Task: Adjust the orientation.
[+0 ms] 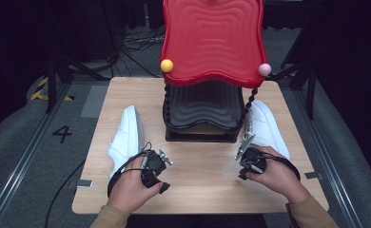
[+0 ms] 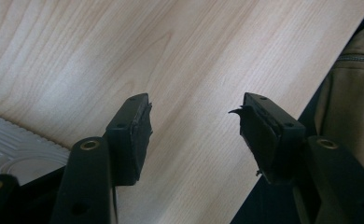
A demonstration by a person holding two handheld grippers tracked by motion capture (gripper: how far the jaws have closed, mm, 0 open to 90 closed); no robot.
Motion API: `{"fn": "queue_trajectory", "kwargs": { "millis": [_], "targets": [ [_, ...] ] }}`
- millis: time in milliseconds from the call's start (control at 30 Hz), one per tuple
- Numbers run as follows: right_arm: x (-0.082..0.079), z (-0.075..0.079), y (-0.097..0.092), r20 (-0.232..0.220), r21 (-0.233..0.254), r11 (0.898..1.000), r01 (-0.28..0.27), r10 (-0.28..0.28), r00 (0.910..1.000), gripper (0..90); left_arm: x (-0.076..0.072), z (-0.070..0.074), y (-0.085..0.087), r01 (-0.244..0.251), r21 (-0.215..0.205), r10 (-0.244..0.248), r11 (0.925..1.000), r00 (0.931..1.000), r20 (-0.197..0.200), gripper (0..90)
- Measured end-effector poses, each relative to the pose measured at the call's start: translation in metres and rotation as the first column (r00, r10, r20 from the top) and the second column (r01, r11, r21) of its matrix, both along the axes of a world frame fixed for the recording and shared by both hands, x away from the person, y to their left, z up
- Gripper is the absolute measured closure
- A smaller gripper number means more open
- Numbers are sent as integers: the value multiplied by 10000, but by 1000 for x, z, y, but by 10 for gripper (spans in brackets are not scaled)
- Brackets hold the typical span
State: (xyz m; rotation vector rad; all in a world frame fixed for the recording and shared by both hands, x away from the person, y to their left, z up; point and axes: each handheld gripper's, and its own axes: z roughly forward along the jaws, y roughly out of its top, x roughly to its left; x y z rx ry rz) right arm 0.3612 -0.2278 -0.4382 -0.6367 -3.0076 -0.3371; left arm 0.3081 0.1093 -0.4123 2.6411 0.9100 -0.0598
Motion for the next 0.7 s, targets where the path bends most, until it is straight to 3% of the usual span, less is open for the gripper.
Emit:
{"fn": "queue_trajectory", "kwargs": {
  "millis": [400,567,700],
  "targets": [
    [-3,-1,-9,-91,60,9999,149,-149,9998,787,3,24,32,-462,-752,498,9961,9977,465,524],
    [-4,-3,-10,-460,168,9994,289,-281,9985,805,4,28,46,-723,-827,773,9940,9952,594,533],
    [-5,-3,-10,-420,122,9995,279,-273,9987,820,4,30,55,-916,-914,980,9916,9929,679,550]
  ]
}}
